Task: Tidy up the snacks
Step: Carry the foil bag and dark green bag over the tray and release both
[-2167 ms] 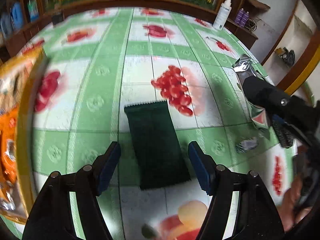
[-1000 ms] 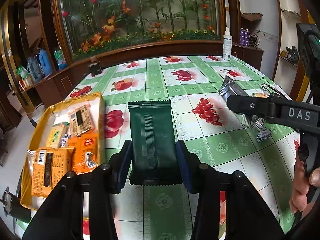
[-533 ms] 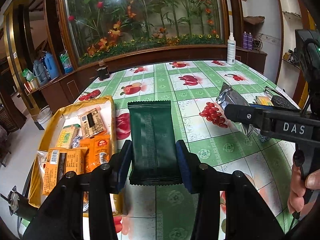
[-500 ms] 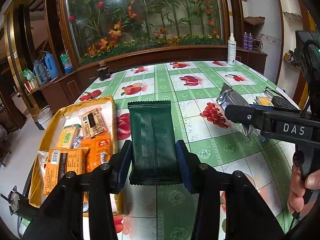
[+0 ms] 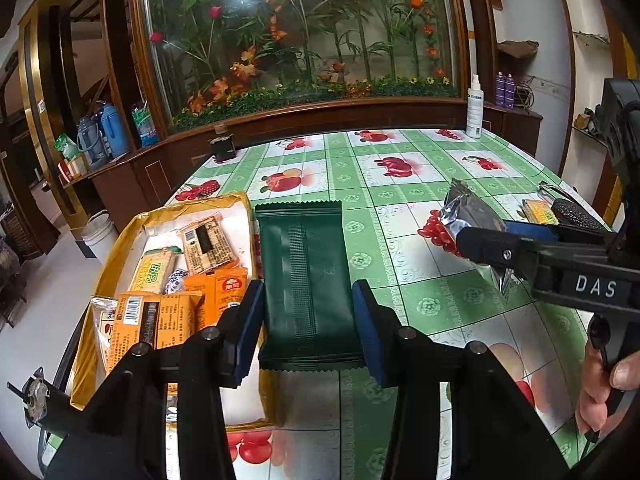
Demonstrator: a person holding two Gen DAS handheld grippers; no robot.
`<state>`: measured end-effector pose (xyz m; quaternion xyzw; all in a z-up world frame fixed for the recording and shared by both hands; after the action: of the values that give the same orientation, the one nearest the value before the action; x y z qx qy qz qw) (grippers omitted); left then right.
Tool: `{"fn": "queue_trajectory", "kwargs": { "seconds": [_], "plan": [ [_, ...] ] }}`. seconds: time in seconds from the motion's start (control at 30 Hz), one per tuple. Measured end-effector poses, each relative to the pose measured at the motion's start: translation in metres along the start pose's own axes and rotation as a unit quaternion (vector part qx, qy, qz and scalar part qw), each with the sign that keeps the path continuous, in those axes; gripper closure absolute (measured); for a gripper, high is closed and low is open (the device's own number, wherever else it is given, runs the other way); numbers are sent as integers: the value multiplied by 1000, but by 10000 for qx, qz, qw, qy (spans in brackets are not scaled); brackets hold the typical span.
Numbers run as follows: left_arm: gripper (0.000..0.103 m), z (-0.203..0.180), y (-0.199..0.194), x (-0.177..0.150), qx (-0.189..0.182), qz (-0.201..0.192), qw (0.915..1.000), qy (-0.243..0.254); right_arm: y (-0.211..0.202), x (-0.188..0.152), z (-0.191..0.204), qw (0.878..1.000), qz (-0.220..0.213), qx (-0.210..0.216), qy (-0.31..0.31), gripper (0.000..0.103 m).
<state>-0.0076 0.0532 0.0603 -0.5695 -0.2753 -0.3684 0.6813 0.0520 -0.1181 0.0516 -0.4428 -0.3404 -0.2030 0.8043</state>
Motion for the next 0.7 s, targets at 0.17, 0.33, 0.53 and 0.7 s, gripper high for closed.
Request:
{"fn": "queue_trajectory", "kwargs": {
  "seconds": [0.17,0.33,0.53,0.7],
  "plan": [
    [61,9,-1,-2,12,-21,9999,-102,2,-3,8,10000,26,49,-81,43],
    [61,21,-1,-5,23,-20,9998,-209,4,-5,13,9999,73,110,-55,43],
    [61,45,0,-13,91,15,9989,-457,5,-6,24,9997,102,193,-66,43],
    [60,75,2,-22,207,80,9970,-746,12,-4,44,9990,159,390,-118,43]
  ]
}}
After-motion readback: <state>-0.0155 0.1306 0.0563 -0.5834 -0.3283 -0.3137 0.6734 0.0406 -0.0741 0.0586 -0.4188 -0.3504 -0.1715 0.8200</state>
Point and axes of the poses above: each gripper's, at about its wrist camera, not at the fingertips, and y roughly the way its jaws point, z to its left, x to its top, the point moved 1 cm from there along y, roughly the way its jaws point, and after that the axes turned 5 degrees about y, right-handed, at the moved point
